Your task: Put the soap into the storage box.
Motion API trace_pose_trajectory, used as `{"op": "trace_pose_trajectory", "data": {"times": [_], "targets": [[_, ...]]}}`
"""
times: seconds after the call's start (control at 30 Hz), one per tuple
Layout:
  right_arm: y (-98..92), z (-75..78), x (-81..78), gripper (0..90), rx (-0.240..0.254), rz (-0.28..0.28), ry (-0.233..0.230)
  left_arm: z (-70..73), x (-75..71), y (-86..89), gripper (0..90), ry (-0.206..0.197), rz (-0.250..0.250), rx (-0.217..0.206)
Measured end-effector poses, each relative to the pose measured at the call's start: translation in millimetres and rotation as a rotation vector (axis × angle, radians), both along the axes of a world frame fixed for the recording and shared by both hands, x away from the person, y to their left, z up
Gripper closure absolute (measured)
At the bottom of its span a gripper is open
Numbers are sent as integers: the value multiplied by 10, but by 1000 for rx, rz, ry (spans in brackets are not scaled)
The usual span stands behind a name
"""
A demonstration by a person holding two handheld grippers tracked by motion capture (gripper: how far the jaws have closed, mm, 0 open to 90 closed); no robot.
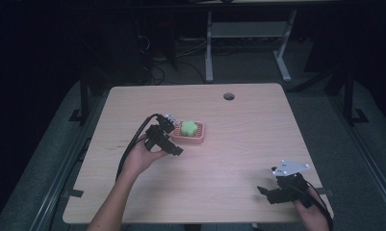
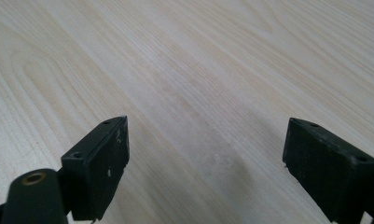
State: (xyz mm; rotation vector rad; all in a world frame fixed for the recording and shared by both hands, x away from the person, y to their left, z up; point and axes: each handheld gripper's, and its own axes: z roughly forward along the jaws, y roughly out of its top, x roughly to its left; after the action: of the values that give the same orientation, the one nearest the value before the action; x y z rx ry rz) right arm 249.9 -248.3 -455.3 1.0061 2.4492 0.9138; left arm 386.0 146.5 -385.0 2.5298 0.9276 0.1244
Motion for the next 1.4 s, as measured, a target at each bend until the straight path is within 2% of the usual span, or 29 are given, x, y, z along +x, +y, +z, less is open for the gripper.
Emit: {"op": "trace_pose_trajectory", "data": {"times": [0.3, 0.57, 0.87, 1.07, 1.4], "targets": [[-10, -4, 9, 140, 5, -7, -5, -16, -145, 111, 202, -1, -4, 1], [-11, -5, 12, 140, 3, -11, -7, -88, -294, 202, 202, 5, 0, -7], [-14, -7, 9, 140, 3, -26, 2, -123, -431, 324, 202, 1, -6, 4], [-21, -13, 17, 140, 1, -28, -2, -143, -521, 368, 202, 0, -1, -7], [-22, -14, 17, 140, 1, -33, -2, -202, -655, 451, 202, -1, -4, 0]]}}
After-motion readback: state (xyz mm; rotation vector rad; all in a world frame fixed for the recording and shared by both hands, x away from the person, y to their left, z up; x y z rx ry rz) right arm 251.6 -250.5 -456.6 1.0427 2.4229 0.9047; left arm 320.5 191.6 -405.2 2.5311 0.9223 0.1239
